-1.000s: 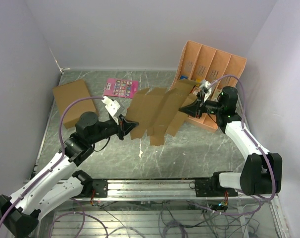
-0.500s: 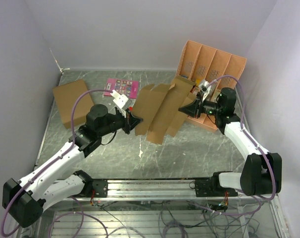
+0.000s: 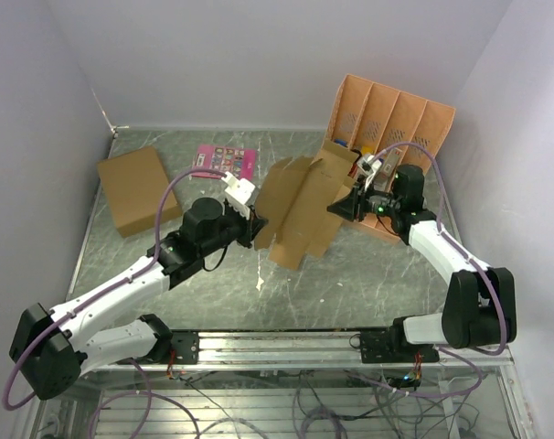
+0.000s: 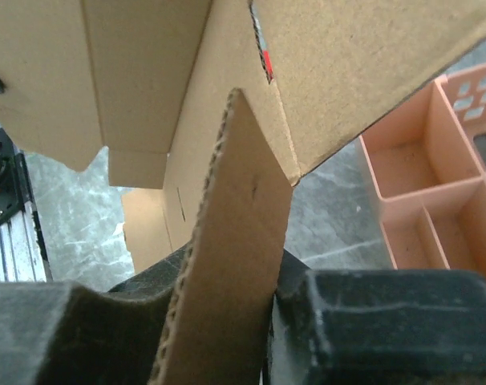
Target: Fold the paper box
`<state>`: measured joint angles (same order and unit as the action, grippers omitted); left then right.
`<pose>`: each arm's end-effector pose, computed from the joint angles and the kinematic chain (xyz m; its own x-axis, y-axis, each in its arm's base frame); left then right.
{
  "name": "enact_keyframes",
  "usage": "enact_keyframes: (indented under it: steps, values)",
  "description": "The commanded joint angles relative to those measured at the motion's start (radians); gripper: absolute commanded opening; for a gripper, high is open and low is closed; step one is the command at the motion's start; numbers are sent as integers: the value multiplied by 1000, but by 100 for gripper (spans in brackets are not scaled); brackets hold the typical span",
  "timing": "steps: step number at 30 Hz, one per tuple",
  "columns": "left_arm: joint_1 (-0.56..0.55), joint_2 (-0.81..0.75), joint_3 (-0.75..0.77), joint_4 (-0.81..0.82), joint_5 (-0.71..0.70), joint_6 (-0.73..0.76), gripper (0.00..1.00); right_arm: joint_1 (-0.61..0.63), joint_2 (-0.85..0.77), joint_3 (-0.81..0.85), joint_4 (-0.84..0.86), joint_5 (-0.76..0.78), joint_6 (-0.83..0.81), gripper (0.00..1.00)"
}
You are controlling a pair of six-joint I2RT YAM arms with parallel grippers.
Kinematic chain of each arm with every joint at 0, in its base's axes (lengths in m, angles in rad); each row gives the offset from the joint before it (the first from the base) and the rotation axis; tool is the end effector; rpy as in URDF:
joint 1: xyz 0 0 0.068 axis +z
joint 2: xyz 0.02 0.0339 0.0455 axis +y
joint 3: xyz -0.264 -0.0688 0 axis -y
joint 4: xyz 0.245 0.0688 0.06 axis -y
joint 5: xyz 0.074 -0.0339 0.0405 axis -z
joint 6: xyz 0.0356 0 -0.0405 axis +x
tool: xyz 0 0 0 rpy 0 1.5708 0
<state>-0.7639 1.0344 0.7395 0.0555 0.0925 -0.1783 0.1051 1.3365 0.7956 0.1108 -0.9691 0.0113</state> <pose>0.1734 -0.1707 0.3007 -0.3022 0.0449 -0.9522 0.7113 0.6757 -0.1939 0.2806 0.0591 0.2563 -0.4237 -0.0383 -0.9050 -0.7998 0.4848 0.3540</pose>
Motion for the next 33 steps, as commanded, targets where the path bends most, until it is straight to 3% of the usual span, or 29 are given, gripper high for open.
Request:
enact_keyframes:
  steps: [1,13,14,15,16,24,28,33]
  values:
    - [-6,-7,-27,57,-89,30,7,6,29,10,-76,39,-54,26]
    - [-5,-14,-72,105,-121,-18,7,2,17,-17,-176,74,-77,48]
    - [-6,-14,-72,106,-121,-19,7,2,17,-20,-173,78,-62,54]
    - [-5,-14,-72,107,-123,-21,7,2,15,-24,-170,86,-45,84]
    - [-5,-14,-72,109,-124,-22,7,2,13,-29,-162,97,-22,98]
    - [-8,-1,-76,132,-91,-24,7,7,55,-24,-159,64,-17,100]
    - [-8,-15,-80,130,-74,-19,7,2,72,-37,-74,37,2,100]
    - [-8,-63,-85,104,-32,13,7,-56,110,12,-39,-66,-51,98]
